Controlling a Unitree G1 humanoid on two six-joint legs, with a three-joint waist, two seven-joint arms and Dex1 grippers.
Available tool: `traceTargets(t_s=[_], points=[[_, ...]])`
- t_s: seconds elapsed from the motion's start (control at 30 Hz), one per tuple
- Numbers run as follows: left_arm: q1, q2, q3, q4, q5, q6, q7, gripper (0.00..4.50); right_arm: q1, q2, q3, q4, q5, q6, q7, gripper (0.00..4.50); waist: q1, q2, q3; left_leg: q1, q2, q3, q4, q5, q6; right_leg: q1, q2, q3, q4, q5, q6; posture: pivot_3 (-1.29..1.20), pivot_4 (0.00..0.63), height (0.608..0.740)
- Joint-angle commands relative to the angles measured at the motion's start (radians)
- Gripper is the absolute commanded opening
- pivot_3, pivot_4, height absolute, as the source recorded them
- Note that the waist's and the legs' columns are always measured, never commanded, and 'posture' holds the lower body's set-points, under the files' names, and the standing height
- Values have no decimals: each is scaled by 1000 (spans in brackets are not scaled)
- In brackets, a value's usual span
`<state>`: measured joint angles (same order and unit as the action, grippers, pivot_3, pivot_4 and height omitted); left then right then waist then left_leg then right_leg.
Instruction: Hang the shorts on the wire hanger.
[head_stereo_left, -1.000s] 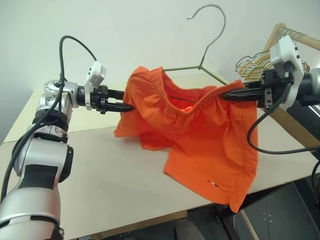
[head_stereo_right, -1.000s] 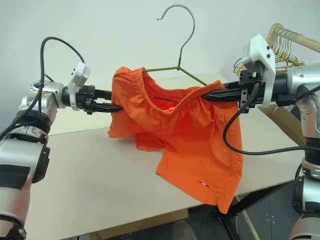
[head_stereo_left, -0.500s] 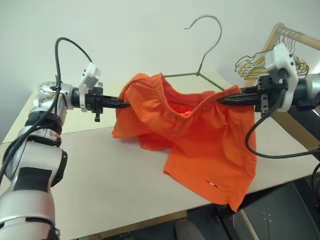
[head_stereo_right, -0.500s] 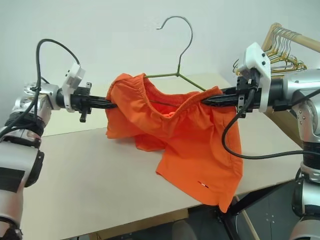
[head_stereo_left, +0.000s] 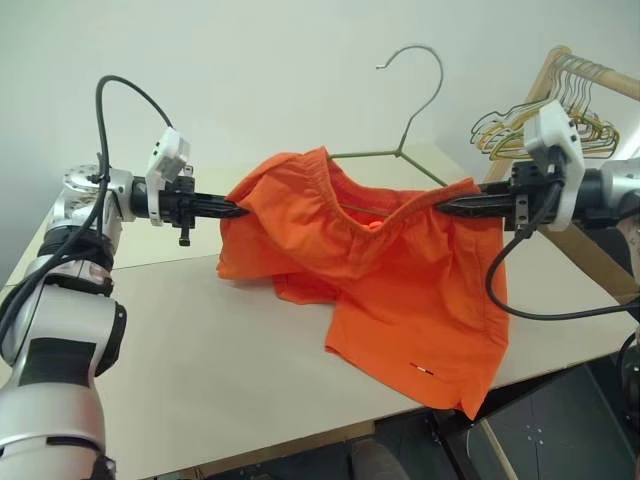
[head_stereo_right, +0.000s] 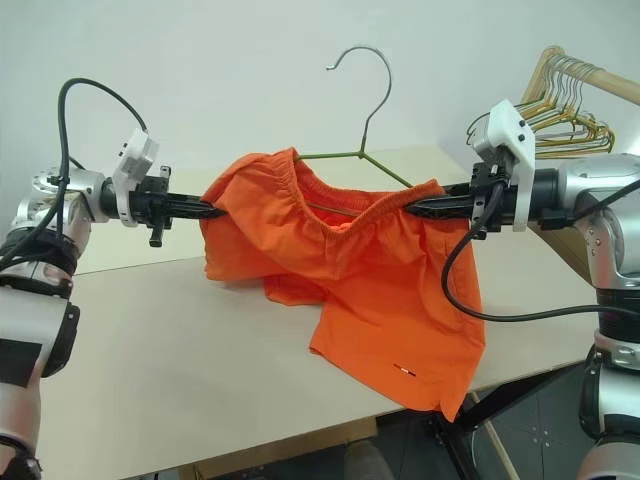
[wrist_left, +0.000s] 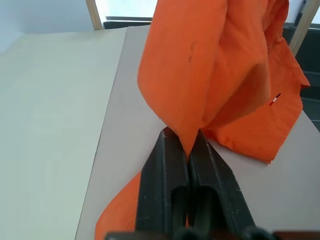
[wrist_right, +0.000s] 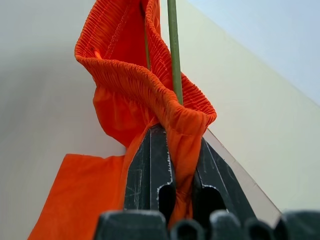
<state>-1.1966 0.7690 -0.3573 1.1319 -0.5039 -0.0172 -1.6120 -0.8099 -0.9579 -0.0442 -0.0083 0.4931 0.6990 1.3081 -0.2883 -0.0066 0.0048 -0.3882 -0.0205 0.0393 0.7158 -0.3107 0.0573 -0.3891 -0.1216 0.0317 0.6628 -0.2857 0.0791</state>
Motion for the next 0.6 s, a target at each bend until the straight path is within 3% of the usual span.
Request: traceTargets(t_s=[0.03, 0.07, 0.17, 0.37, 0.53, 0.6], points=[[-2, -19, 77, 34, 48, -47, -2, 0, -4, 3, -26, -19, 19, -24, -4, 17, 1, 0, 0, 0, 0, 0, 0, 0, 0, 0, 0, -1, 0, 0, 0, -288, 0, 740], [-6, -28, 99, 42, 54, -37, -2, 0, -1, 7, -25, -25, 21, -27, -3, 17, 1, 0, 0, 0, 0, 0, 0, 0, 0, 0, 0, -1, 0, 0, 0, -288, 0, 740], [5, -39, 123, 4, 19, 0, -2, 678, -1, 18, -17, -31, 19, -12, -17, 17, 0, 0, 0, 0, 0, 0, 0, 0, 0, 0, 0, -2, 0, 0, 0, -290, 0, 740], [-15, -60, 226, 29, 53, 3, 0, 2681, 8, 21, -21, -42, 23, -3, -22, 17, 0, 0, 0, 0, 0, 0, 1, 0, 0, 0, 0, -2, 0, 0, 0, -290, 0, 740], [8, -35, 226, -25, 22, 35, -2, 4349, 19, 20, -25, -51, 27, 4, -28, 17, -1, 0, 0, 0, 0, 0, 0, 0, 0, 0, 0, -2, 0, 0, 0, -291, 0, 740], [8, -31, 249, -24, 20, 34, -2, 4500, 24, 18, -24, -51, 23, 10, -39, 17, -1, 0, 0, 0, 0, 0, 0, 0, 0, 0, 0, -2, 0, 0, 0, -292, 0, 740]])
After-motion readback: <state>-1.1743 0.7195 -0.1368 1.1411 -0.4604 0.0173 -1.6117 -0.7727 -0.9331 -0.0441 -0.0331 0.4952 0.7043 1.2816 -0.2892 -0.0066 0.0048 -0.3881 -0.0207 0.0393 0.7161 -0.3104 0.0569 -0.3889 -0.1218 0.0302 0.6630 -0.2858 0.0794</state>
